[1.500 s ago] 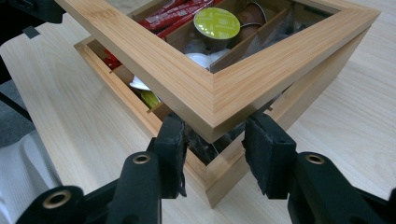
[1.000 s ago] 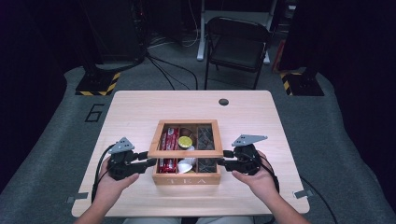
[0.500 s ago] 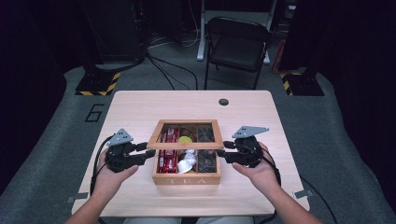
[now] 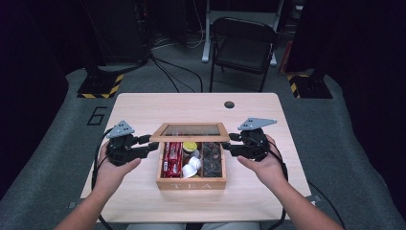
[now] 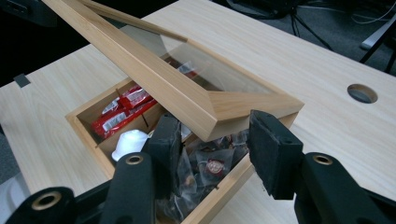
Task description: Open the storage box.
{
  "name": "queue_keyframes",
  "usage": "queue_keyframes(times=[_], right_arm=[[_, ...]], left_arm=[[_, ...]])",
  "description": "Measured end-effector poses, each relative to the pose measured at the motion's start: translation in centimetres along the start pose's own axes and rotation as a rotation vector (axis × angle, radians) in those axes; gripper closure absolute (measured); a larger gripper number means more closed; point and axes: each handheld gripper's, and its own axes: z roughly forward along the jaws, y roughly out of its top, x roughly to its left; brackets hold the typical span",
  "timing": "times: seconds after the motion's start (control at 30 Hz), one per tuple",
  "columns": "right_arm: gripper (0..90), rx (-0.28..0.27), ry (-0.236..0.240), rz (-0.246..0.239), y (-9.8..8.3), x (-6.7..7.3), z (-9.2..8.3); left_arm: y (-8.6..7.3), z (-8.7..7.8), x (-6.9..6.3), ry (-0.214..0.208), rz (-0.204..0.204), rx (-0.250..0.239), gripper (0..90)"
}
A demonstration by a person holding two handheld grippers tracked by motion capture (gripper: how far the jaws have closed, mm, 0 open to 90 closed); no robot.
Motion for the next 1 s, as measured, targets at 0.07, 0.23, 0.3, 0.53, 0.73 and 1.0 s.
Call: queue_keyframes(times=[0.07,0.23,0.3,0.53,0.73,1.0], right_arm=[[54.5,-0.005,-0.005,-0.005,0.4,-0.1,0.0],[54.3,-0.022,-0.013,0.003,1.0,-0.4,0.0],[54.1,-0.029,-0.008,0.011,1.4,-0.7,0.1],[53.8,-0.053,-0.025,0.016,2.8,-1.5,0.5],[53.7,-0.067,-0.032,0.026,3.7,-2.1,0.8],[53.9,-0.081,-0.056,0.020,4.8,-2.7,1.3]], left_arm=[[0.4,0.0,0.1,0.004,0.003,-0.006,55.8],[1.0,0.1,0.6,-0.004,0.000,-0.021,55.8],[1.4,0.2,0.8,-0.005,0.002,-0.027,55.8],[2.8,0.5,1.8,-0.008,-0.004,-0.056,56.0],[3.8,0.6,2.1,0.004,0.007,-0.067,56.1],[4.8,1.0,2.6,0.013,0.005,-0.084,56.5]])
